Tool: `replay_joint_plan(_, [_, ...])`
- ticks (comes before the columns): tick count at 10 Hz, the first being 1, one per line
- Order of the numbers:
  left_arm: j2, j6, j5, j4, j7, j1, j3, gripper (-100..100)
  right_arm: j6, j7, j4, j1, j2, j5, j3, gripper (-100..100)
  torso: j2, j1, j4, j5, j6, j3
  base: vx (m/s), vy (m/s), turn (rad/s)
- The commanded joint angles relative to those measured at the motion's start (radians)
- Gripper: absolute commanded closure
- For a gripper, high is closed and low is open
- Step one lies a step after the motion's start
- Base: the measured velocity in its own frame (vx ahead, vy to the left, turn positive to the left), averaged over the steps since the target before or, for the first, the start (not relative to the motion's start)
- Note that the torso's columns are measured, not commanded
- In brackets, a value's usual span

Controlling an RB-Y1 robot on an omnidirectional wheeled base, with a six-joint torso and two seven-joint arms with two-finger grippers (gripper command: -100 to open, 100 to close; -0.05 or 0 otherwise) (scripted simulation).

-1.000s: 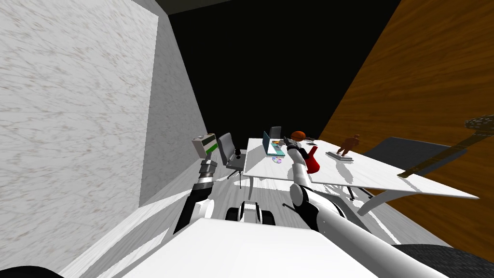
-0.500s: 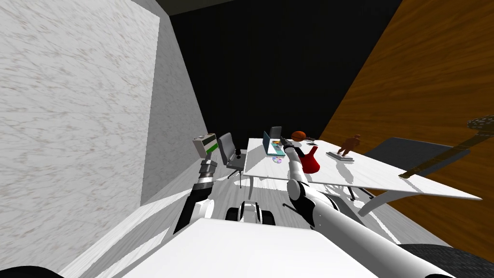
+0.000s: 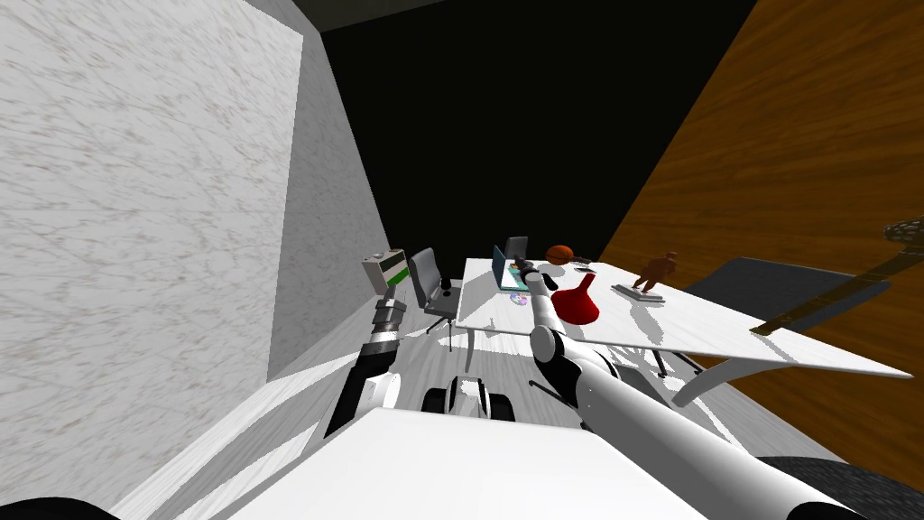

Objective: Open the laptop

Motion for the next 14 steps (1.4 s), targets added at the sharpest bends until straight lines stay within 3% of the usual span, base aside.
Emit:
replay_joint_plan(1, [0.0,0.0,0.0,0.0,0.0,0.0,0.0,0,0.04,-0.046,0.041,-0.047,0.036,-0.015,-0.035,-100,0.0,0.0,0.0,0.0,0.0,0.0,-0.007,-0.003,0.013])
replay_joint_plan(4, [0.0,0.0,0.0,0.0,0.0,0.0,0.0,0,0.049,-0.062,0.058,-0.062,0.052,-0.025,-0.043,-100,0.0,0.0,0.0,0.0,0.0,0.0,-0.004,-0.001,0.007])
replay_joint_plan(6, [0.0,0.0,0.0,0.0,0.0,0.0,0.0,0,0.062,-0.084,0.084,-0.085,0.091,-0.039,-0.053,-100,0.0,0.0,0.0,0.0,-0.001,0.0,-0.002,-0.001,0.007])
replay_joint_plan(9, [0.0,0.0,0.0,0.0,0.0,0.0,0.0,0,0.052,-0.075,0.105,-0.09,0.068,-0.058,-0.04,-100,-0.004,0.0,-0.001,0.0,0.0,-0.002,0.05,0.007,-0.01])
replay_joint_plan(10, [0.0,0.0,0.0,0.0,0.0,0.0,0.0,0,0.053,-0.075,0.106,-0.091,0.067,-0.057,-0.04,100,-0.002,0.0,-0.001,0.0,0.0,-0.001,0.009,0.001,0.006])
replay_joint_plan(14, [0.0,0.0,0.0,0.0,0.0,0.0,0.0,0,0.08,-0.15,0.08,-0.078,0.093,-0.13,-0.094,100,-0.003,-0.01,-0.005,-0.005,0.005,-0.002,0.007,-0.089,0.009])
